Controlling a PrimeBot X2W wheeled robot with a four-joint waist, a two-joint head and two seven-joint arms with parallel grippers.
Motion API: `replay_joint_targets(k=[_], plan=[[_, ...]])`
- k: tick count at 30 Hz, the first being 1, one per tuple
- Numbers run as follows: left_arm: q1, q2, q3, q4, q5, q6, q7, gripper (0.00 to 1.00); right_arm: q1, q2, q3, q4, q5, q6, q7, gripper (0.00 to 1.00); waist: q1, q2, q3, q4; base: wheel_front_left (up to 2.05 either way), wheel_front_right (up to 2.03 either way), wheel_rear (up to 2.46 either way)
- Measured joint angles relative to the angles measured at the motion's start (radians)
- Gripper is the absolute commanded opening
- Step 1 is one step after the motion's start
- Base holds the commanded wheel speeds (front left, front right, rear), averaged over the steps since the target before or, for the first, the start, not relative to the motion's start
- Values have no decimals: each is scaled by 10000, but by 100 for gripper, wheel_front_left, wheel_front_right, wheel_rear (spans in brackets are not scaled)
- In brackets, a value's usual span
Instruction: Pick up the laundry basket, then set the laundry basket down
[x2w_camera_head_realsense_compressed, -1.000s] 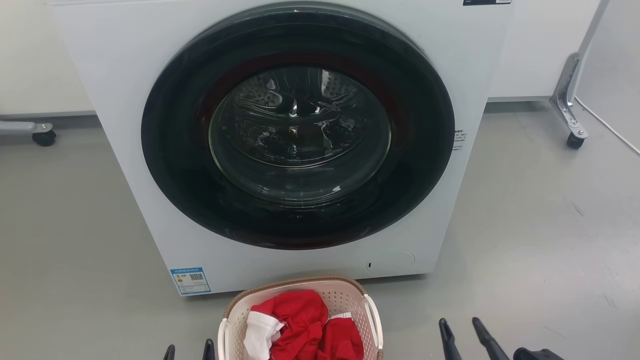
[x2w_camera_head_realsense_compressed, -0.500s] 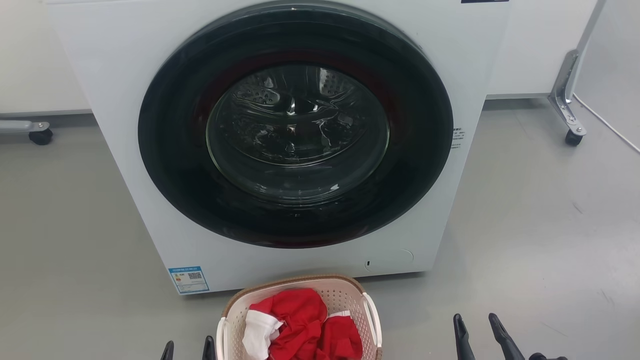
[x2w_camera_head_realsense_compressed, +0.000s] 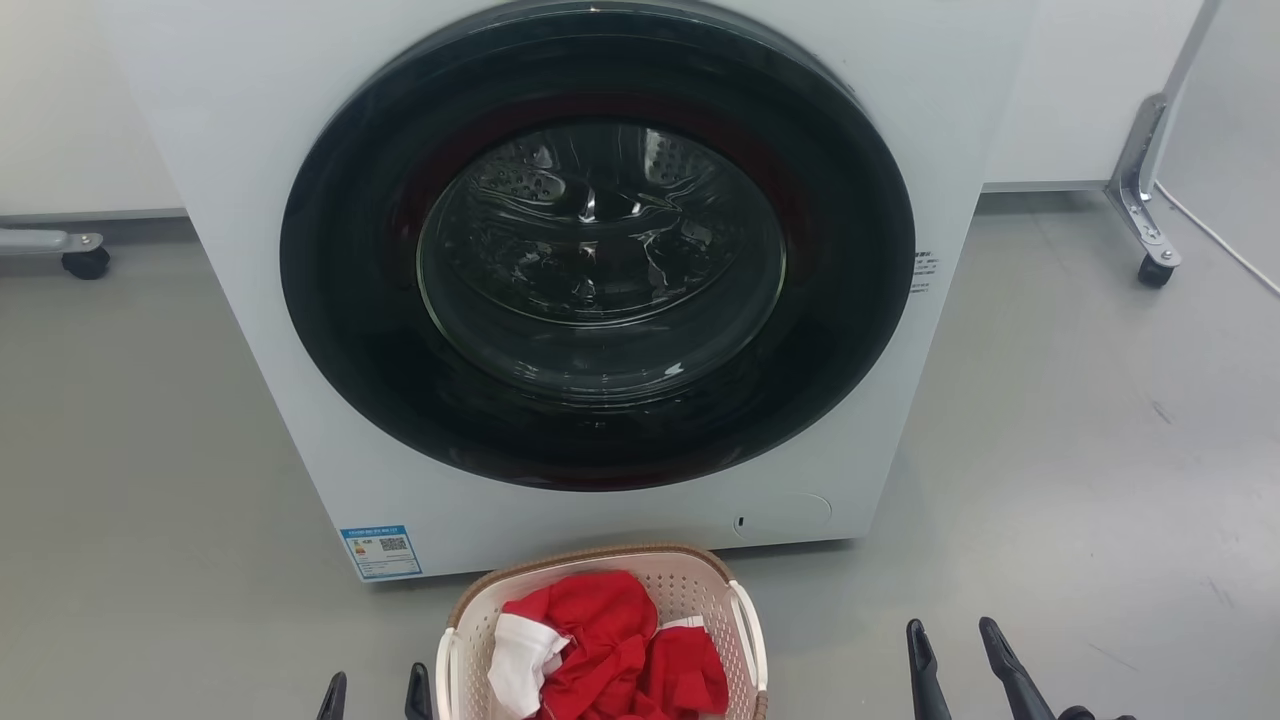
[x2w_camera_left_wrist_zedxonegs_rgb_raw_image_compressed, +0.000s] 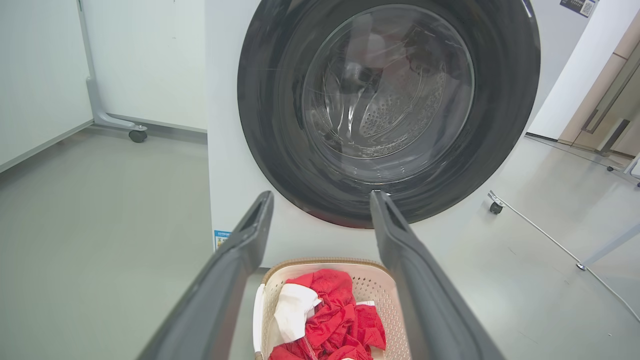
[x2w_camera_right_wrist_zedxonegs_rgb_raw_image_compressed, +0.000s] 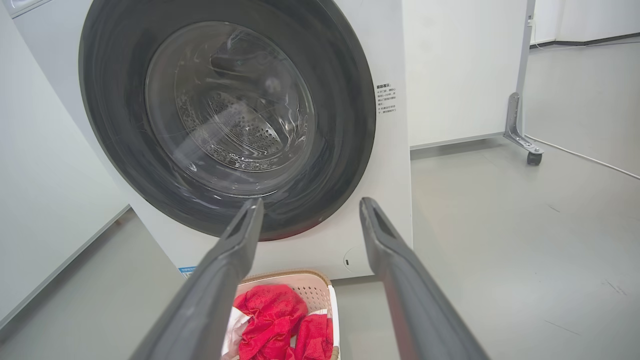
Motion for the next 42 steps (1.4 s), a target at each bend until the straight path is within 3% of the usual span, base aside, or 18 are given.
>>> replay_joint_targets(k=[10, 11, 20, 42], plan=[[0, -6, -2, -59, 219, 0, 0, 100, 13, 73, -107, -109, -173, -2, 0, 100, 0, 0, 12, 33, 0, 0, 0], [0, -6, -2, -63, 228, 0, 0, 0, 21, 77, -115, -119, -180, -2, 0, 0, 0, 0, 11, 36, 0, 0, 0], [11, -56, 31, 554, 92, -75, 115, 0, 253, 115, -167, 512, 56, 36, 140, 0, 0, 0, 18, 47, 0, 0, 0], [-291, -130, 734, 978, -2792, -554, 932, 0, -16, 278, -1225, 867, 2853, 562, 1007, 0, 0, 0, 51, 158, 0, 0, 0]])
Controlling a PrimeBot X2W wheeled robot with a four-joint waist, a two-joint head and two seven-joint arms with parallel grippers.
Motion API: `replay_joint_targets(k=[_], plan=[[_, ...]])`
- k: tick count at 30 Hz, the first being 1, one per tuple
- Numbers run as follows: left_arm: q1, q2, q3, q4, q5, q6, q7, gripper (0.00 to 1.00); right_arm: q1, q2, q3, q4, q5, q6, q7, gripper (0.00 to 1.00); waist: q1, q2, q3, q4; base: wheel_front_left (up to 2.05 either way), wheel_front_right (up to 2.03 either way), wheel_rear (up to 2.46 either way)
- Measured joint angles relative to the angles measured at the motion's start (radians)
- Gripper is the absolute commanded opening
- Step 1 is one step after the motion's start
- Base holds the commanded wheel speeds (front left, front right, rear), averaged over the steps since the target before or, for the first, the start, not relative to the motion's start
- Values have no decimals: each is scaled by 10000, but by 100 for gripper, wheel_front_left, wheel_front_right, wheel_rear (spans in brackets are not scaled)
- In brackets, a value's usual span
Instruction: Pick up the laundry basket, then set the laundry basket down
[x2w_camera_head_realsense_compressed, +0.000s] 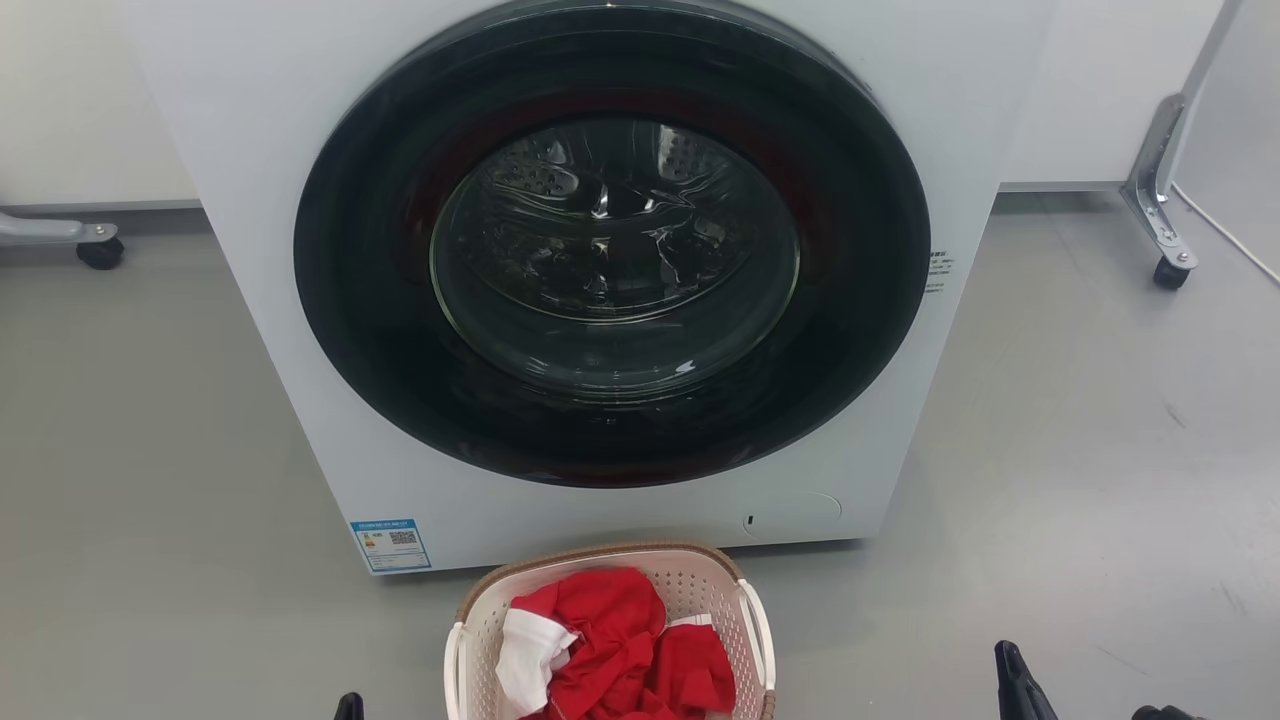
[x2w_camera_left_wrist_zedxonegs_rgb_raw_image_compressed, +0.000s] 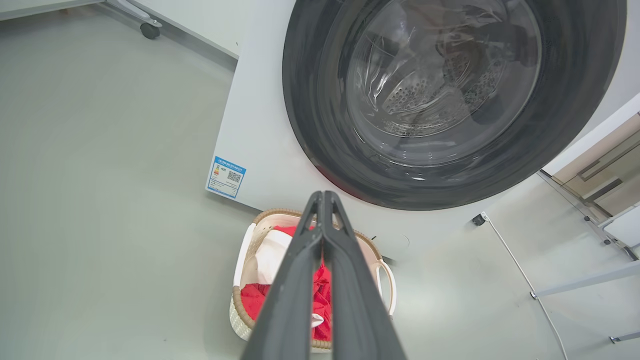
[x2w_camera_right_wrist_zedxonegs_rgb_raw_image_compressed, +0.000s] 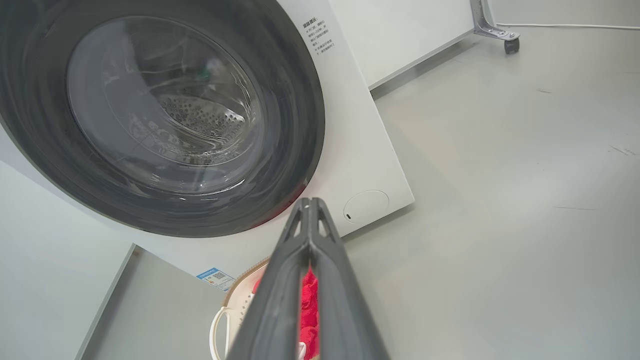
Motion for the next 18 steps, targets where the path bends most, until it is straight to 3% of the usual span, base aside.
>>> replay_joint_targets(k=[18], plan=[[-508, -132, 575, 410, -2165, -443, 692, 0, -277, 138, -863, 326, 2314, 441, 646, 0, 0, 0, 21, 85, 0, 0, 0]])
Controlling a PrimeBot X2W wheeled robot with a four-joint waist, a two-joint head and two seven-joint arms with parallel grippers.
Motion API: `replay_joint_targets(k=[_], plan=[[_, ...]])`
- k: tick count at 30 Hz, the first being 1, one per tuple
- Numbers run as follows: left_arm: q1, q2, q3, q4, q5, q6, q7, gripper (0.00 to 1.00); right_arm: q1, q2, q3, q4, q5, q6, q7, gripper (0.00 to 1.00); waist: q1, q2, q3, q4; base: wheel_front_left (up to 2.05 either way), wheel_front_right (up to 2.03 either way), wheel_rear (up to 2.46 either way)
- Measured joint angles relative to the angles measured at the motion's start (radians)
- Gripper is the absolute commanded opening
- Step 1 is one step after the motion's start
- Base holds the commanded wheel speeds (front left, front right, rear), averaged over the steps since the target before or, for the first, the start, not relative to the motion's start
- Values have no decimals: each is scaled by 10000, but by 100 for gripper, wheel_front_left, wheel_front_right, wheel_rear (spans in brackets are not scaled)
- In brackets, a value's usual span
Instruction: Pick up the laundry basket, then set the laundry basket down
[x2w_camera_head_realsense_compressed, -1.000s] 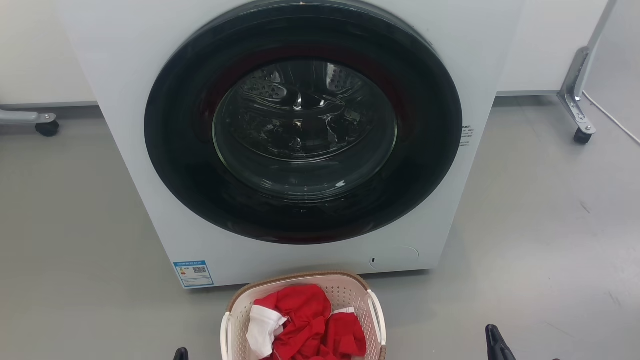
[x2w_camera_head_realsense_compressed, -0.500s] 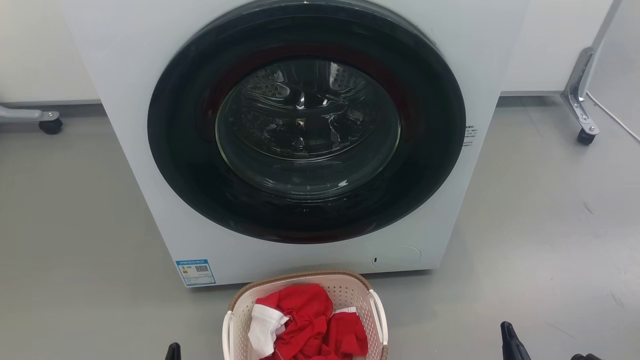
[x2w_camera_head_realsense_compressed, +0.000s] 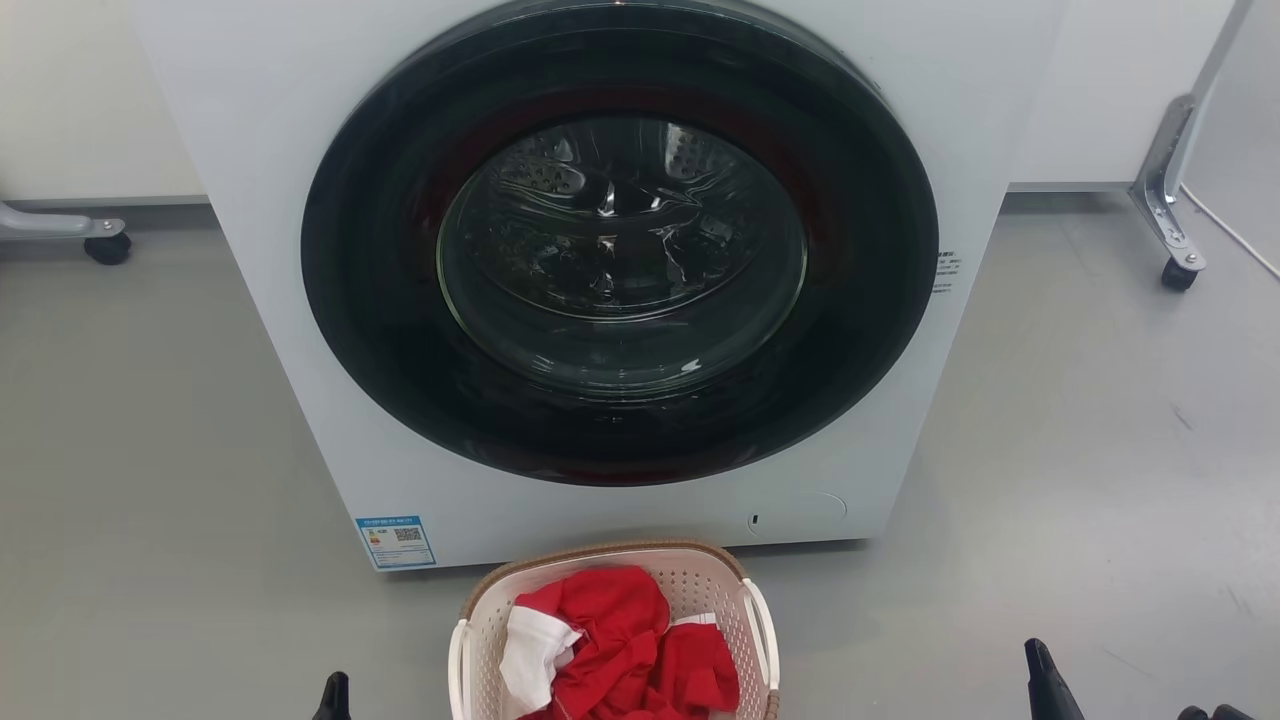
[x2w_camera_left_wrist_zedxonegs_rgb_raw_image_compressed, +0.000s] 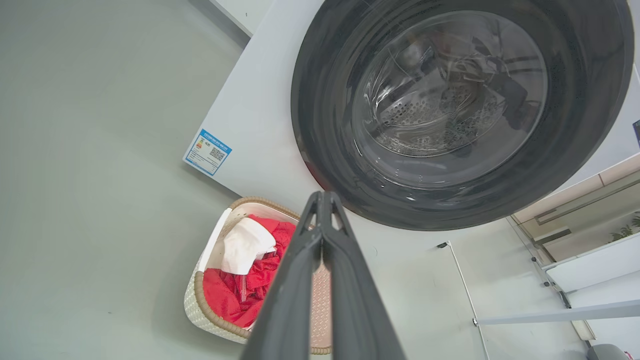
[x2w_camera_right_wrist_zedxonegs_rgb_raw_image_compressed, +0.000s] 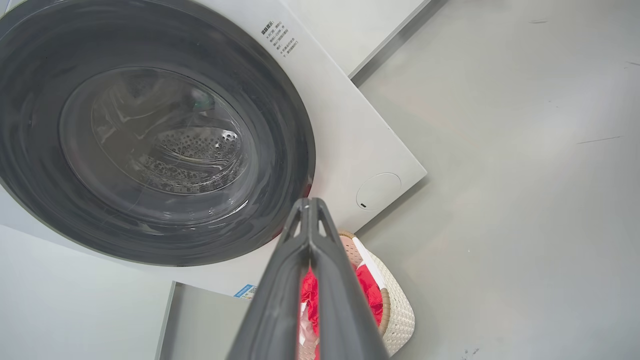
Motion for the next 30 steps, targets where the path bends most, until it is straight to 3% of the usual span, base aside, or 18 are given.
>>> replay_joint_targets(k=[30], plan=[[-922, -119, 894, 663, -3726, -779, 1078, 0, -616, 203, -1398, 523, 3770, 775, 1051, 0, 0, 0, 36, 141, 0, 0, 0]])
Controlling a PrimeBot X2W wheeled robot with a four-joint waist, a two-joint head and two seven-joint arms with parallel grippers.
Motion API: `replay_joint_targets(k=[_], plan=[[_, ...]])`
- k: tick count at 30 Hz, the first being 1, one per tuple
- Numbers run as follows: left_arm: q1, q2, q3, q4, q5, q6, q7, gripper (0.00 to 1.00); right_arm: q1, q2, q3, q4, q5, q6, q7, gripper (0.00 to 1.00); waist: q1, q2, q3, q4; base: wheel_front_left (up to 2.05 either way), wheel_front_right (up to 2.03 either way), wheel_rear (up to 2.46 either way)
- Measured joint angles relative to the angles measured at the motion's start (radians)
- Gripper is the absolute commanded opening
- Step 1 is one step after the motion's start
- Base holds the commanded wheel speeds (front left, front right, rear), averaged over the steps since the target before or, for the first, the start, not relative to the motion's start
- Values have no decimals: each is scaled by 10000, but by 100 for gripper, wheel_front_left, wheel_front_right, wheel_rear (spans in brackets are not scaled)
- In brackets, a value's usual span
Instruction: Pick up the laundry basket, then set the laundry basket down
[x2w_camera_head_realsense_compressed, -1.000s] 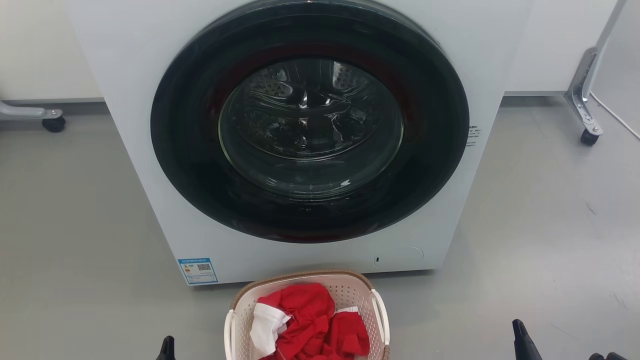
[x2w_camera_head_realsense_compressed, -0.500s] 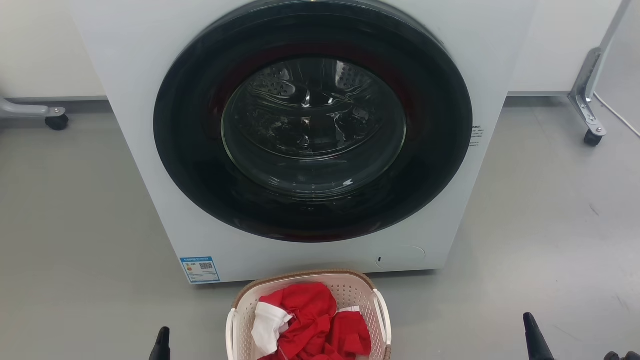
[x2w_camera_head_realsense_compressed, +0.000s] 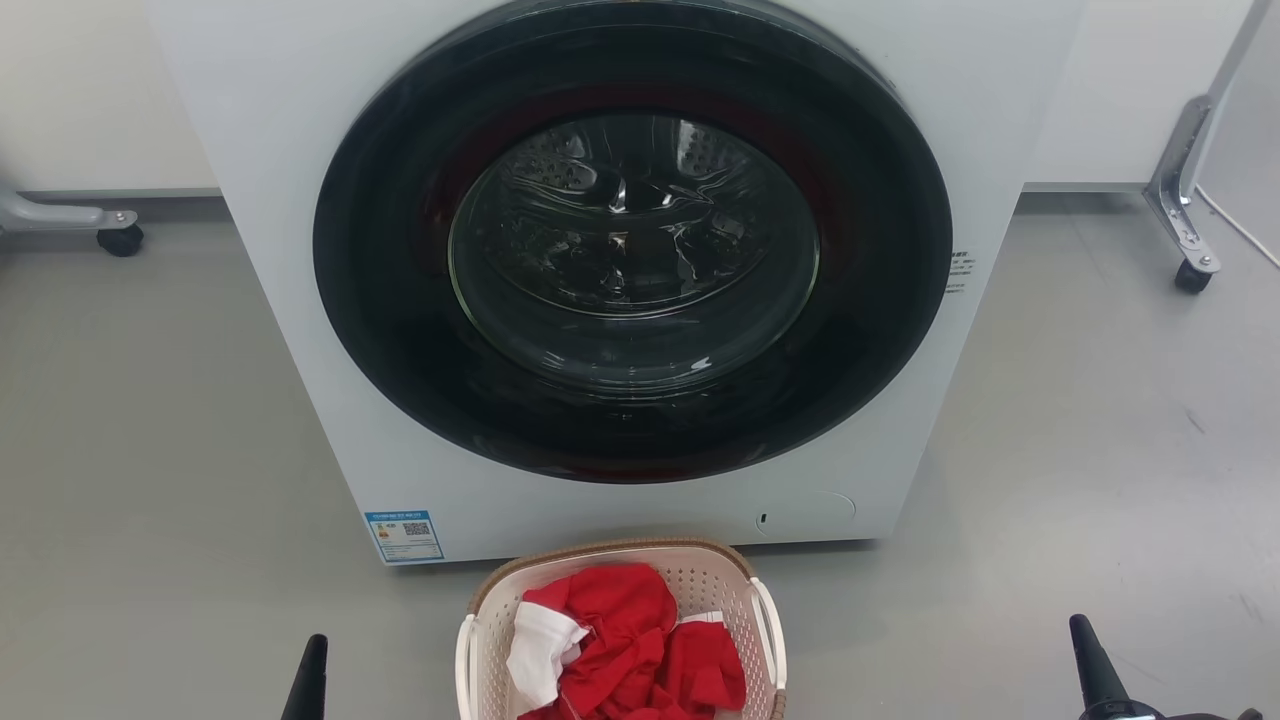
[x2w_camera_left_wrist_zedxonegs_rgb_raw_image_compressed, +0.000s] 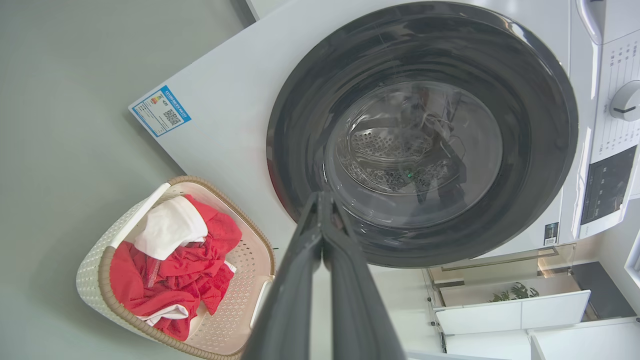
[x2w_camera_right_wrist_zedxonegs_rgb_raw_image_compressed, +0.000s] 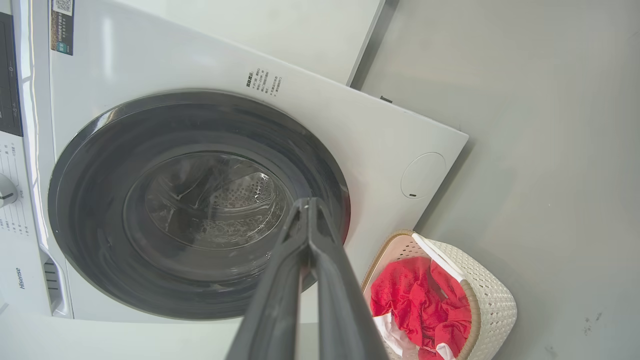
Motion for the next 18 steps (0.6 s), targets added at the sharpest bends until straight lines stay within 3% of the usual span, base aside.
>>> replay_joint_targets(k=[18], plan=[[-528, -88, 546, 433, -2266, -443, 644, 0, -324, 121, -842, 347, 2211, 453, 627, 0, 0, 0, 22, 85, 0, 0, 0]])
